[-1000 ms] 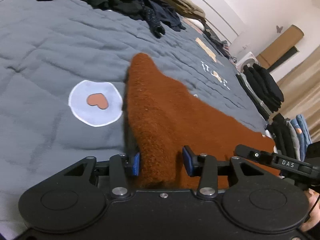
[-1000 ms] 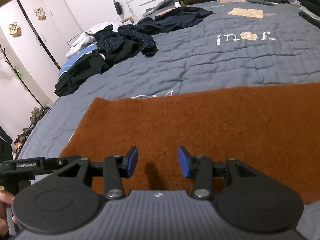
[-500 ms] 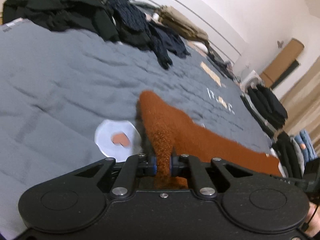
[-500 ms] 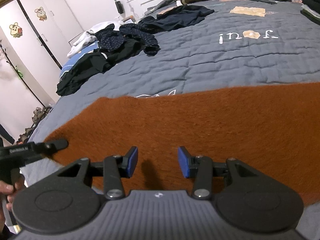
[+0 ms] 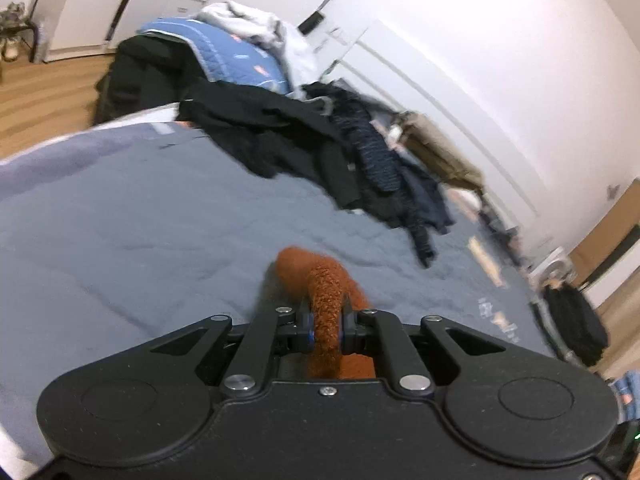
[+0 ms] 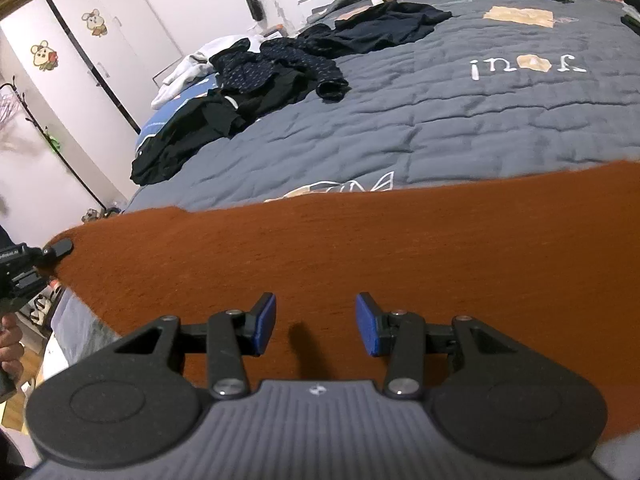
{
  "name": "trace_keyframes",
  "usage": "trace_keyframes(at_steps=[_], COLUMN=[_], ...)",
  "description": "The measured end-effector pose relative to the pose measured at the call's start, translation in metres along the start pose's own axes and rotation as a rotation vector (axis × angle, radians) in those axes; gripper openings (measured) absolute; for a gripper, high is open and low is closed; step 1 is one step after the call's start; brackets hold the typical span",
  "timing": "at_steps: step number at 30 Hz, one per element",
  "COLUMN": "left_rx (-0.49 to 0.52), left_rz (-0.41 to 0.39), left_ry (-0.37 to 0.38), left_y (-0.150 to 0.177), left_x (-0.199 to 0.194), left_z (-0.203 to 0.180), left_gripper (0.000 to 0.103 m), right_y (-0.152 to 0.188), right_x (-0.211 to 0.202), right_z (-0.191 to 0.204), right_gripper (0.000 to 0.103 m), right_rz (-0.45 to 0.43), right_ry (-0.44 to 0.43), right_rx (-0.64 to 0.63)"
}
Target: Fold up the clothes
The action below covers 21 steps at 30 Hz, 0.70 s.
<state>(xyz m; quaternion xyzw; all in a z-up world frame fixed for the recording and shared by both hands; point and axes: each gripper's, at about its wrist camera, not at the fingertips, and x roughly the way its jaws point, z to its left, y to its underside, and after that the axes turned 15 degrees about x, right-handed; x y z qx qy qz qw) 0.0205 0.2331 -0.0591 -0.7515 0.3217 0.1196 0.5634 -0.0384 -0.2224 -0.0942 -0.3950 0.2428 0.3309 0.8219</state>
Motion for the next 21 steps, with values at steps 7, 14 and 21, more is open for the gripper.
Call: trace_keyframes(at_steps=[7, 14, 21], left_rx=[0.042, 0.115, 0.152], left_rz=[0.085, 0.000, 0.043], left_ry=[-0.073, 0.019, 0.007], left_y=[0.001, -0.002, -0.016], left_x=[-0.007, -0.001, 0.049], left_z=[0.015, 0.008, 0.003], left_gripper=[0.058, 0.058, 0.058], right_y=[-0.002, -0.007, -0.009], right_x=[0.005, 0.005, 0.004], right_z=[0.004, 0.005, 0.005], right_gripper=[0.043, 0.043, 0.043], right_rz=[-0.005, -0.025, -0.032], right_ry=[0.008, 0.011, 0.008], right_rx=[0.009, 0.024, 0.011])
